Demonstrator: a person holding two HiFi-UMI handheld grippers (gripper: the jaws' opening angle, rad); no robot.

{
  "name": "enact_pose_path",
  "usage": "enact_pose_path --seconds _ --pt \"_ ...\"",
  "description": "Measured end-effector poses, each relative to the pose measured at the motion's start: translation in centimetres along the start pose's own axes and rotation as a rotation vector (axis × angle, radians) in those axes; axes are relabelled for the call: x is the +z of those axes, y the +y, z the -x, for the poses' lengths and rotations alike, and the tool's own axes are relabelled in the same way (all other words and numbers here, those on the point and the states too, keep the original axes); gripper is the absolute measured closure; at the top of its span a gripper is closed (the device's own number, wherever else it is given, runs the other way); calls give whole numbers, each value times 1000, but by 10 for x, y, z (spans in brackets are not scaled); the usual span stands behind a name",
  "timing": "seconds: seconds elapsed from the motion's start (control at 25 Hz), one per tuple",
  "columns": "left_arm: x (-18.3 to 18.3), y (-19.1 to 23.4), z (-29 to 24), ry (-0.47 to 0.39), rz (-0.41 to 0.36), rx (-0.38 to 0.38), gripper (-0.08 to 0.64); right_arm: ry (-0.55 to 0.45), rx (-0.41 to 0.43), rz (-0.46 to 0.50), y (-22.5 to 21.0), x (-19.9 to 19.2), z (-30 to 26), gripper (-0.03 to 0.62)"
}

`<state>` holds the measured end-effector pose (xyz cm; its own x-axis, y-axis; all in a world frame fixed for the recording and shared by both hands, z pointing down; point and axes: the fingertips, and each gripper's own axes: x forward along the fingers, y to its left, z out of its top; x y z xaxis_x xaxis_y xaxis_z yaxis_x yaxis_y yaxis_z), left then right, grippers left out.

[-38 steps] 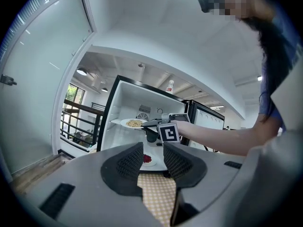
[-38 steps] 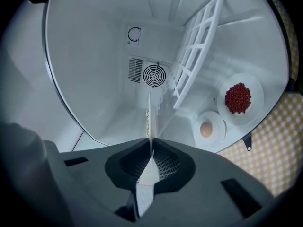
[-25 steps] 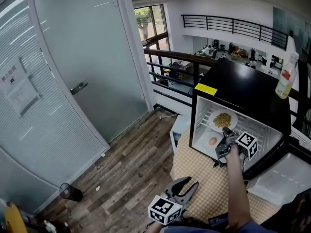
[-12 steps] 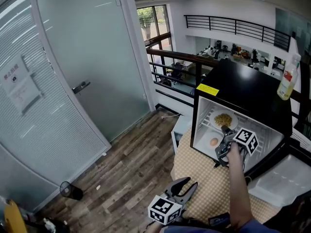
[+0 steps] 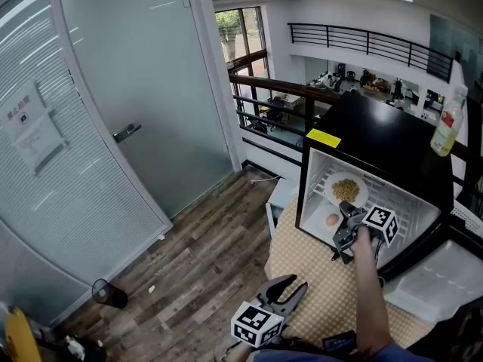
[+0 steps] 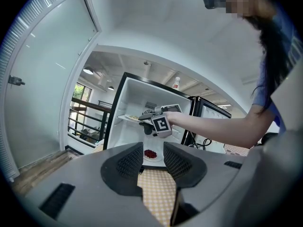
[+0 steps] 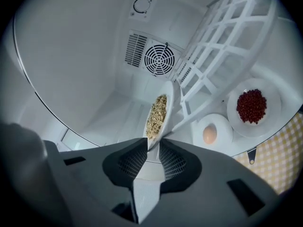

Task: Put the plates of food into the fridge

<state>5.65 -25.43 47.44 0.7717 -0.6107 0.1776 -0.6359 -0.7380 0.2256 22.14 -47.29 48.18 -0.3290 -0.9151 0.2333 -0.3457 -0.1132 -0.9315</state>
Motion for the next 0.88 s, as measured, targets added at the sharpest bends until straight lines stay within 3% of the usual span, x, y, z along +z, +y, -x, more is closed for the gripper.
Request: enact_pose_path --seconds 0.4,0.72,0.88 --pt "0 9 8 -9 8 29 417 -19 51 22 11 -7 31 485" --pt "4 13 11 -20 11 21 417 39 21 315 22 -41 83 485" --pt "3 9 10 -14 10 -8 417 45 40 397 27 -64 111 500"
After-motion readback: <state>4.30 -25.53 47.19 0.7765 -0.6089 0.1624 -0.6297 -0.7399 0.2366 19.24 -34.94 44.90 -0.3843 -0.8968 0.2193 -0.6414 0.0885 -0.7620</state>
